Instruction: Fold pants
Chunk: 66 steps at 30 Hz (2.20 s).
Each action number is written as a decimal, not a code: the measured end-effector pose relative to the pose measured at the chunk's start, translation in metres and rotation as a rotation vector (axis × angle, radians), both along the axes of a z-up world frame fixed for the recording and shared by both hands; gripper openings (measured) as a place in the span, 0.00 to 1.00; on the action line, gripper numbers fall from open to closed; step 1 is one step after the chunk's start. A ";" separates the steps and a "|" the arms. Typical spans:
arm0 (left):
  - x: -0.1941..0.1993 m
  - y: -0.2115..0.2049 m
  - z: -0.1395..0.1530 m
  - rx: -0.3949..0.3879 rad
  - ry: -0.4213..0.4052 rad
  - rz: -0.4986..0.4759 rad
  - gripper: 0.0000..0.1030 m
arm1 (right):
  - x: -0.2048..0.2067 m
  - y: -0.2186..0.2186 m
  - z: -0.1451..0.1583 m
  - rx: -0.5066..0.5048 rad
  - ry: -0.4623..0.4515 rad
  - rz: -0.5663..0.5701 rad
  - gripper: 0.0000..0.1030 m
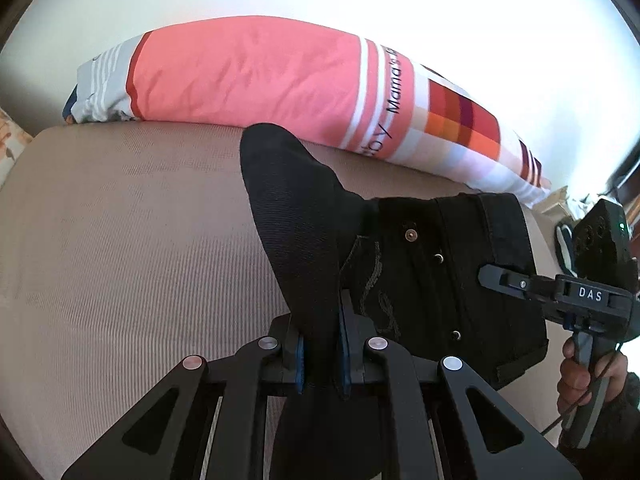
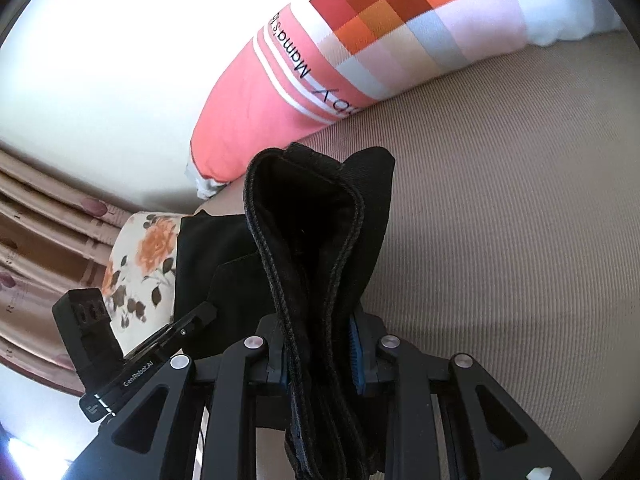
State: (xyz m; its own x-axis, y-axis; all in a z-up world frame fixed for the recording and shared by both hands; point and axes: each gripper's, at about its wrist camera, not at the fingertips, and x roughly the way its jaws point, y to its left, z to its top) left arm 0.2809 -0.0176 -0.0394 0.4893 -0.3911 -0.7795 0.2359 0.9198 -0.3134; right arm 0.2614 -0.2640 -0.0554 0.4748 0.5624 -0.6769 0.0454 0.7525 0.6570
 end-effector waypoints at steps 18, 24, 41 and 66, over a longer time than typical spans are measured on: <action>0.003 0.016 -0.054 0.127 0.067 0.085 0.58 | -0.034 -0.010 -0.032 -0.326 0.050 -0.089 0.59; -0.031 0.027 -0.039 0.188 0.031 0.115 0.62 | -0.063 -0.001 -0.004 -0.392 0.003 -0.130 0.60; -0.151 0.021 0.010 0.299 -0.126 0.204 0.71 | -0.169 0.072 0.042 -0.579 -0.171 -0.134 0.81; -0.209 0.018 0.006 0.361 -0.160 0.271 0.71 | -0.214 0.117 0.047 -0.688 -0.309 -0.121 0.95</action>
State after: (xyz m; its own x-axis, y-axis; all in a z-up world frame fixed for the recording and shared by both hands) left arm 0.0723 0.0005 -0.0335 0.6614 0.0494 -0.7484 -0.0082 0.9982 0.0586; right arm 0.0469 -0.1473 -0.0081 0.7311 -0.0054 -0.6822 0.0433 0.9983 0.0385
